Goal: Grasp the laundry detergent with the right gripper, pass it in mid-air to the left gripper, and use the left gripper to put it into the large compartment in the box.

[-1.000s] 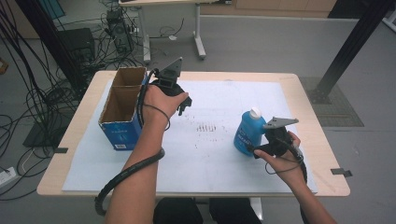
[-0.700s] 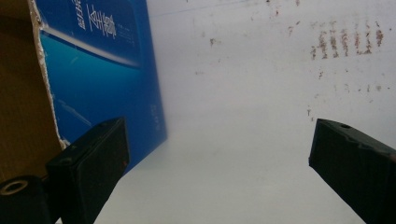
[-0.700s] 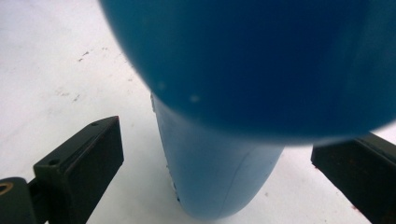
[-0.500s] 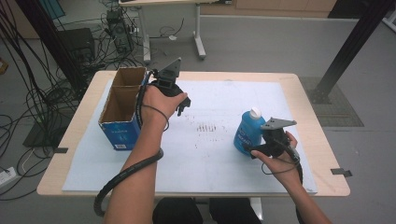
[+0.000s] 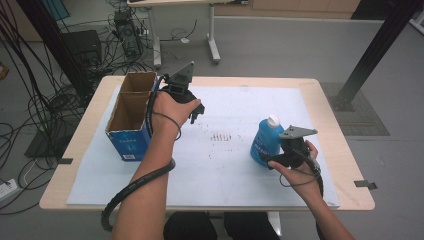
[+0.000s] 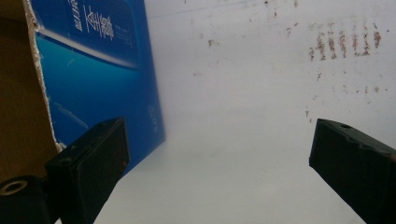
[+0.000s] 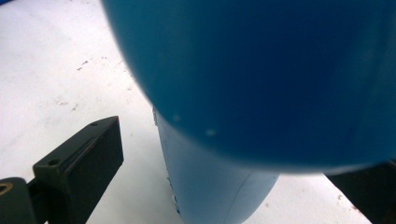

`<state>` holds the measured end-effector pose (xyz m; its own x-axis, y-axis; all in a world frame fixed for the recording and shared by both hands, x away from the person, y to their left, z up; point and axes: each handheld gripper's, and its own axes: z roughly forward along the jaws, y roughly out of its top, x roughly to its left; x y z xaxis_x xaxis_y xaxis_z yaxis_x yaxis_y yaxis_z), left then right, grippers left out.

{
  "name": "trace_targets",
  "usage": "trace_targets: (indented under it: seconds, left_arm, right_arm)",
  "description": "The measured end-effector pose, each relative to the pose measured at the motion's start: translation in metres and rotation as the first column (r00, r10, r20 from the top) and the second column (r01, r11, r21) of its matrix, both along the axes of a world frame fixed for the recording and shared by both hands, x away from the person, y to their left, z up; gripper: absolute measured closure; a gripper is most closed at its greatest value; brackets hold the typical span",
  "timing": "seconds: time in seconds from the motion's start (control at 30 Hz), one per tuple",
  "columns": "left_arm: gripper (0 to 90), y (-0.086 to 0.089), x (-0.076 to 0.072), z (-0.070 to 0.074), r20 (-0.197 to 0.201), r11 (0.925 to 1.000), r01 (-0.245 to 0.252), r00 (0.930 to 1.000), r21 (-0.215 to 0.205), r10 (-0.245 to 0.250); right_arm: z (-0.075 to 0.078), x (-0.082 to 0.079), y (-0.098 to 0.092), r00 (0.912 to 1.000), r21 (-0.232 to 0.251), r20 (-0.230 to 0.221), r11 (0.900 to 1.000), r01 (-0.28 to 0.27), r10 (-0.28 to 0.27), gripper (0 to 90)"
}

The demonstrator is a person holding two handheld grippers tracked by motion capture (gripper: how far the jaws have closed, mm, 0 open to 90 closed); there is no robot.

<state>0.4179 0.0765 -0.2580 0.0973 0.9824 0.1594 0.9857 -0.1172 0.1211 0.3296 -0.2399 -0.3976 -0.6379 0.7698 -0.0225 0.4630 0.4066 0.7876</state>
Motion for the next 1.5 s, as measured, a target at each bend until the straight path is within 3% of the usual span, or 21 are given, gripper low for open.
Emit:
trace_targets:
  seconds: [1.5]
  left_arm:
    - [5.5,-0.0039,0.0005,0.0022,0.002,0.9999,0.011,0.9999,0.001,-0.011]
  right_arm:
    - [0.0013,-0.0017,-0.003,0.9999,0.025,0.013,1.0,0.009,-0.01,1.9]
